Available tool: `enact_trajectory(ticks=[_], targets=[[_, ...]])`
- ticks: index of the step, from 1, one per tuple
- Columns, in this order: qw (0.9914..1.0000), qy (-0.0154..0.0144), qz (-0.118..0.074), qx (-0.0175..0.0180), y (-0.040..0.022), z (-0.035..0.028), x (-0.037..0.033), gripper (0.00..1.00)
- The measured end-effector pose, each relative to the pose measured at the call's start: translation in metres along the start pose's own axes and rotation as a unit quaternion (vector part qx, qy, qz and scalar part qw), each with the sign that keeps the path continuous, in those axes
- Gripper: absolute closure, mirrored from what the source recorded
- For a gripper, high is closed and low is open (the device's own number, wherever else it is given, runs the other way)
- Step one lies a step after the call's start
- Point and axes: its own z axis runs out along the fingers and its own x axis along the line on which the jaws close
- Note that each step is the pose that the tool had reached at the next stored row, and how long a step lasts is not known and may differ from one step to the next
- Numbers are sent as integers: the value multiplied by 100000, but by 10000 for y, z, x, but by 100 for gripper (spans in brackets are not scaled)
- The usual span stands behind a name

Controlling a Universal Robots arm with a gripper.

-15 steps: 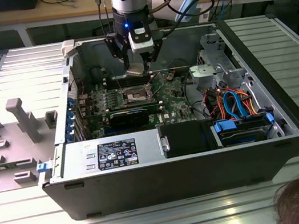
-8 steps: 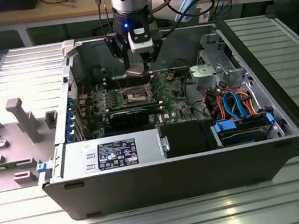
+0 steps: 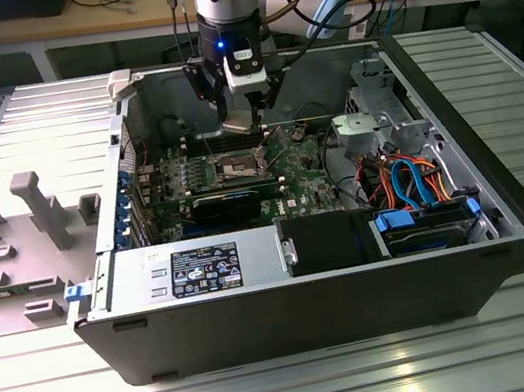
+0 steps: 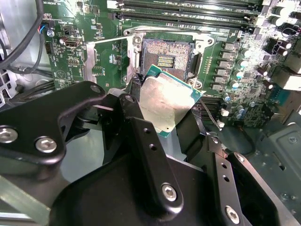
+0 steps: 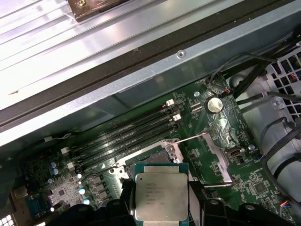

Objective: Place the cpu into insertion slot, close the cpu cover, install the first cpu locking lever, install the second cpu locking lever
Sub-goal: 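Place the cpu into insertion slot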

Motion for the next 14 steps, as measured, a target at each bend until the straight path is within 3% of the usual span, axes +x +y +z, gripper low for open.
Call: enact_trajectory(ticks=[14], targets=[[99992,-84,1245,-22,0,1,0,45]])
